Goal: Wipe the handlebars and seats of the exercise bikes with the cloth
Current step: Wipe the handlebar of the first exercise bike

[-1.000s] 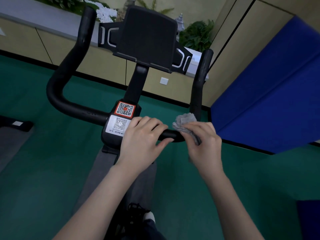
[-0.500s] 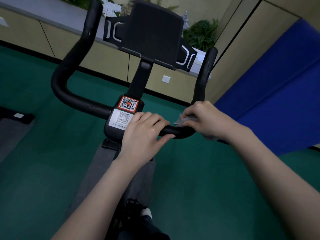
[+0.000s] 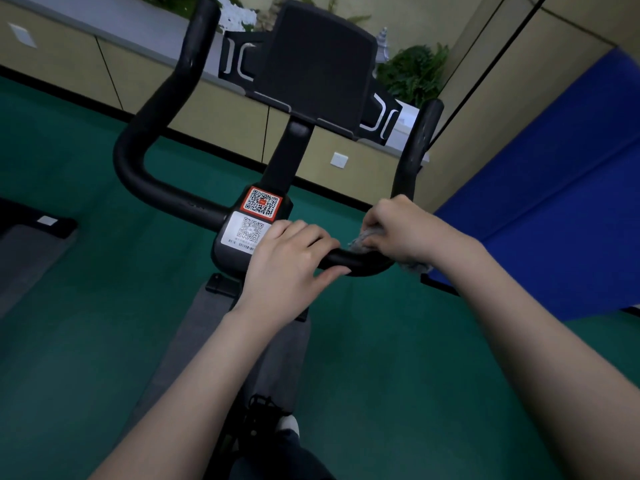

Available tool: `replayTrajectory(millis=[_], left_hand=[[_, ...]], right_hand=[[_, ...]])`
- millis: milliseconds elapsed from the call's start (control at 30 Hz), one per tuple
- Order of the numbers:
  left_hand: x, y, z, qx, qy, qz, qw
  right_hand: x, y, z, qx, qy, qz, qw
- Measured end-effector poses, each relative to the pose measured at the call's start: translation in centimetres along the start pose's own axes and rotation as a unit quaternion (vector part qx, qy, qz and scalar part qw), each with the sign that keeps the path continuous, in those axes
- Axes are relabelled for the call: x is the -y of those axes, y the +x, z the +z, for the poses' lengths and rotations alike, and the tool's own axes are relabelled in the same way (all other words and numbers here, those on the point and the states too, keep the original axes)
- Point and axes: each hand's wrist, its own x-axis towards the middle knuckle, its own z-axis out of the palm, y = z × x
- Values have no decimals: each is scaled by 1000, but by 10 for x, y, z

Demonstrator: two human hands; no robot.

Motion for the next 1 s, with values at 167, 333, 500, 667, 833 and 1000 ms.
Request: replayTrajectory(millis=[167,333,500,667,833,1000], left_hand=[[-1,1,-1,4,-2,-7,1000],[-1,1,1,0,1,-1,1000],[0,1,4,-3,14,0,1000],[0,1,4,1,24,3,1000],[-1,1,2,9,31,7,999],[-1,1,1,10,35,10,999]], right_hand=[[-9,-27,29,-153,134,-31,979],[-10,-49,87,-475,226,3,851],[30,-45,128,-579,375,76,720],[35,-33,115,-605,500,189,590],[56,-36,119,-591,594,239,490],[50,-26,119,-549,693,304,356]])
